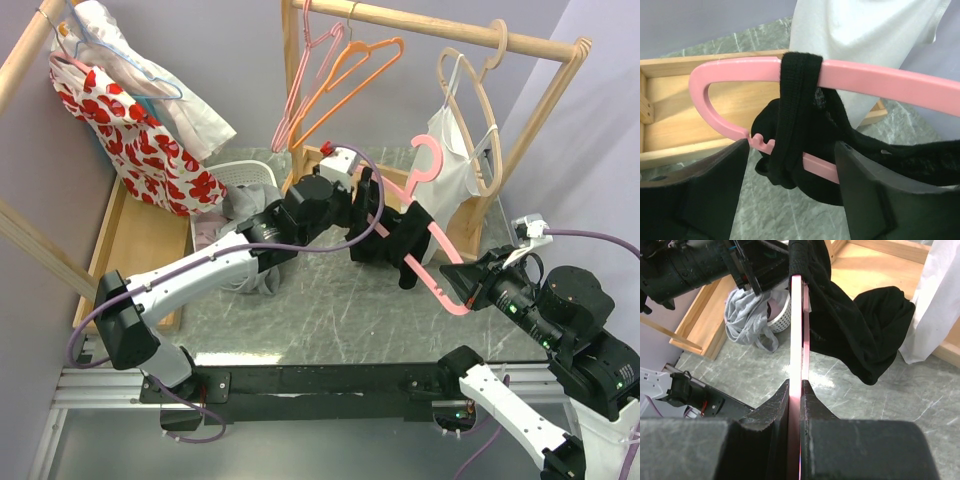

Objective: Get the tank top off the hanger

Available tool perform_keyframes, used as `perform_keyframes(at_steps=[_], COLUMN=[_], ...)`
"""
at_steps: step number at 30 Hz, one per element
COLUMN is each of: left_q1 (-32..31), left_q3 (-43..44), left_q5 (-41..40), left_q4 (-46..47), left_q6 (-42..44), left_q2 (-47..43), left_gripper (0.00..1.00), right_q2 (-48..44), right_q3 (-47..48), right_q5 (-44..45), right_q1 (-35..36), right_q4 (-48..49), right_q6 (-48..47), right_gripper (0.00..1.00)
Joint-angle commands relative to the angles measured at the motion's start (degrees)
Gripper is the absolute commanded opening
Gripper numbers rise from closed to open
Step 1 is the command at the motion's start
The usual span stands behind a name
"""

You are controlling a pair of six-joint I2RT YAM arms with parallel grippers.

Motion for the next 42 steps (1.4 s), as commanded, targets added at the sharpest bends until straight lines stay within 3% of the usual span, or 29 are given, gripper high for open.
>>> perform_keyframes(at_steps=[1,2,7,11,14,16,17,20,24,35,42], left_q1=[0.95,1.12,2.53,3.14,3.32,3.41,3.41,3.41,3.58,12.45,16.94], left_q3=[1.23,1.50,2.20,2.56,2.03,1.94,2.03,2.91,3.08,3.96,11.25], left_q5=[1.44,1.35,3.45,5.04,6.09,6.27,6.27,5.22,2.68,1.00,0.38], left_q4=[2.81,2.90,4.75,5.09,5.71,5.71,5.45,4.57,4.66,2.02,-4.47], left_q6=[0.01,0.01,0.27,0.18,0.10,-0.17,-0.17,0.01,0.97,-0.60,-1.31], left_q2=[0.69,0.96,1.75,2.19,2.19,2.28,2.37,2.54,1.05,1.31,6.58], left_gripper=[0.56,0.49,0.38,0.44,0.43,0.35,0.23,0.01,0.01,0.01,0.01], right_q2=[-0.64,-0.81,-1.16,-1.25,-1.43,-1.52,-1.52,-1.43,-1.08,-2.57,-2.92], right_q3=[0.64,0.72,0.55,0.46,0.29,0.20,0.20,-0.06,-0.33,-1.38,-1.12], right_q5=[-0.91,-1.00,-2.40,-2.23,-1.97,-2.05,-1.97,-0.83,0.76,-3.81,-7.67], right_q1=[0.31,0.31,0.40,0.31,0.31,0.31,0.31,0.31,0.31,0.31,0.31], right_q4=[5.06,5.32,5.94,5.68,5.76,5.85,5.94,5.59,4.53,1.90,0.31], right_q6=[-1.11,-1.11,-1.47,-1.47,-1.47,-1.38,-1.47,-1.47,-1.47,-1.03,-1.55], right_gripper=[0.00,0.00,0.00,0.00,0.00,0.00,0.00,0.00,0.00,0.00,0.00])
